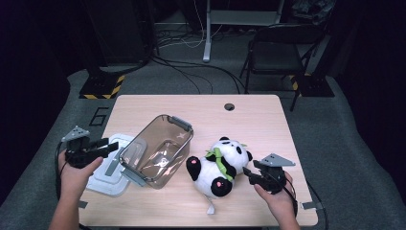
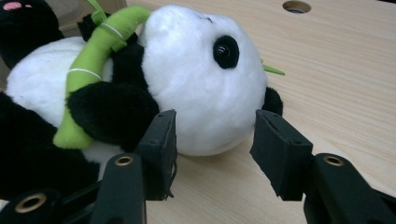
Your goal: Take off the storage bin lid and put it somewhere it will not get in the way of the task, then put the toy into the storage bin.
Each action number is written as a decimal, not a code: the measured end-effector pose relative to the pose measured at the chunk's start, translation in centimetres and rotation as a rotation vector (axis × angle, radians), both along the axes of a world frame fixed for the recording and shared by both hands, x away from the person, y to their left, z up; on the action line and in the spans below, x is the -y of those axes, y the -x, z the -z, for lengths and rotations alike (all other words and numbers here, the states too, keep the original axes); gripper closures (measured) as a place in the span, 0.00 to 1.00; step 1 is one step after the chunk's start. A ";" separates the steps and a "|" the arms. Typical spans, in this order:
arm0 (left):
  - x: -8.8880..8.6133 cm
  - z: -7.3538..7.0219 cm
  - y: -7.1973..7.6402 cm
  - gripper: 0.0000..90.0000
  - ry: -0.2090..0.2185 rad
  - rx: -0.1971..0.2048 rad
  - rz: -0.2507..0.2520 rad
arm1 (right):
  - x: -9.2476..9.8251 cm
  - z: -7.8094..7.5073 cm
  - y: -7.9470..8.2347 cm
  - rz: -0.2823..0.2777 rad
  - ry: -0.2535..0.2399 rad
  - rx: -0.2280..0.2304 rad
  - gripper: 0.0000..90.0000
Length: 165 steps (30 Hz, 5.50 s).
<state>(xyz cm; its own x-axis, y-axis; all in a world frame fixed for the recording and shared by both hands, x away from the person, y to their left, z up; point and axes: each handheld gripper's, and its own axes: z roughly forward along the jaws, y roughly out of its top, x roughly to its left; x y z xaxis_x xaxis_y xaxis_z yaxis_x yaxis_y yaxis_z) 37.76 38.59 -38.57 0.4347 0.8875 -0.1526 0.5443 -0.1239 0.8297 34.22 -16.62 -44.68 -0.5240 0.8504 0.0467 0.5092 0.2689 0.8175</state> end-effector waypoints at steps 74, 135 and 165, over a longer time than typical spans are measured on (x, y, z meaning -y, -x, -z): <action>3.0 4.1 -1.5 0.78 -0.042 -0.113 0.112 | -5.9 0.9 0.4 -0.163 -0.041 0.072 0.77; 8.9 3.9 -0.1 0.73 -0.008 -0.150 0.236 | 0.5 -6.7 2.2 -0.211 -0.158 0.152 0.77; 10.8 3.6 0.8 0.64 -0.003 -0.156 0.327 | -2.6 -11.5 1.5 -0.299 -0.171 0.224 0.77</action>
<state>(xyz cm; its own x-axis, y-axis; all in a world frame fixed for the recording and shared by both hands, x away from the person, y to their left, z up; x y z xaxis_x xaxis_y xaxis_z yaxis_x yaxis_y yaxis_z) 36.92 27.82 -42.18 0.6671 0.7061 -0.2375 0.5959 -0.3144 0.7390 32.71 -13.98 -33.19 -0.7600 0.6492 0.0311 0.2341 0.2288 0.9449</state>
